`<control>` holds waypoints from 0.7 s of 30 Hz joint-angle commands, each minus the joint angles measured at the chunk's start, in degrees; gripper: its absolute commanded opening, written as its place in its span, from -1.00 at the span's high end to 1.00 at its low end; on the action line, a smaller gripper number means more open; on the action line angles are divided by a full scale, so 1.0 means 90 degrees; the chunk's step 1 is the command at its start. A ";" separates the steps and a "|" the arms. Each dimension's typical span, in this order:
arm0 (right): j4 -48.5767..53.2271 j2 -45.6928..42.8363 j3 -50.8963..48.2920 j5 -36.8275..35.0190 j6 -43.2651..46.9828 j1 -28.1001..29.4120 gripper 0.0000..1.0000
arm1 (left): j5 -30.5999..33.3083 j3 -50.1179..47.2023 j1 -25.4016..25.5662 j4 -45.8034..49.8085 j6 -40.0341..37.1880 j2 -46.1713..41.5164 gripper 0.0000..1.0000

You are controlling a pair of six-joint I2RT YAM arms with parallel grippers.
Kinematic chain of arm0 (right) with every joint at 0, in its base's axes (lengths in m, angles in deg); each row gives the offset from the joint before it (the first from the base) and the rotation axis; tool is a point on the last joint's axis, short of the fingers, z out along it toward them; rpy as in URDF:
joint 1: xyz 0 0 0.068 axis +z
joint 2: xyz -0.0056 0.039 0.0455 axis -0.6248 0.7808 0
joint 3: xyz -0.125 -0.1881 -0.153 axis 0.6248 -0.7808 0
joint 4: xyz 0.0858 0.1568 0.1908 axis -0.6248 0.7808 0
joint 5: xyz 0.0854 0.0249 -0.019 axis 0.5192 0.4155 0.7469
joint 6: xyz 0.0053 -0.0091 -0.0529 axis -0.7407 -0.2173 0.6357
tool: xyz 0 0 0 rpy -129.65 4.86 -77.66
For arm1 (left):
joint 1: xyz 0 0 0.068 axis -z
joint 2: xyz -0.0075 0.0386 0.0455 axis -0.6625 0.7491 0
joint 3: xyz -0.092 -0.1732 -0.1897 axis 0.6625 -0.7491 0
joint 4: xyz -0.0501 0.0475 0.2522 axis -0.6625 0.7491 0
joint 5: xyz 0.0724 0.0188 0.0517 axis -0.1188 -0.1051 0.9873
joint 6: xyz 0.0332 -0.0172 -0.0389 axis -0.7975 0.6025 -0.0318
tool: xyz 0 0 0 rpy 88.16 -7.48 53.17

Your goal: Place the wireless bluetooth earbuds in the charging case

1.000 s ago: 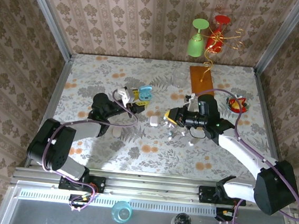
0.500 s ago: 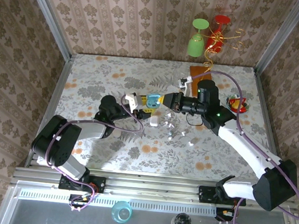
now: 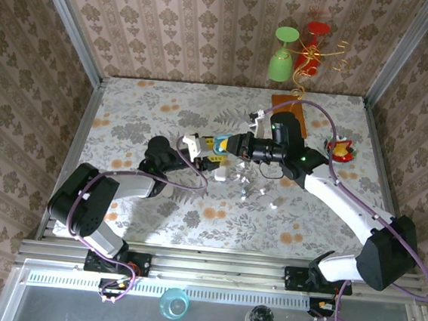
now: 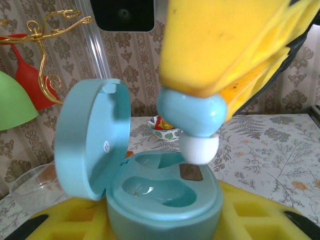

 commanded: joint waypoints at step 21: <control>0.0535 0.0397 0.0348 -0.0649 0.0383 0.0240 0.60 | 0.0051 0.0215 0.0098 -0.0184 -0.0156 -0.0080 0.18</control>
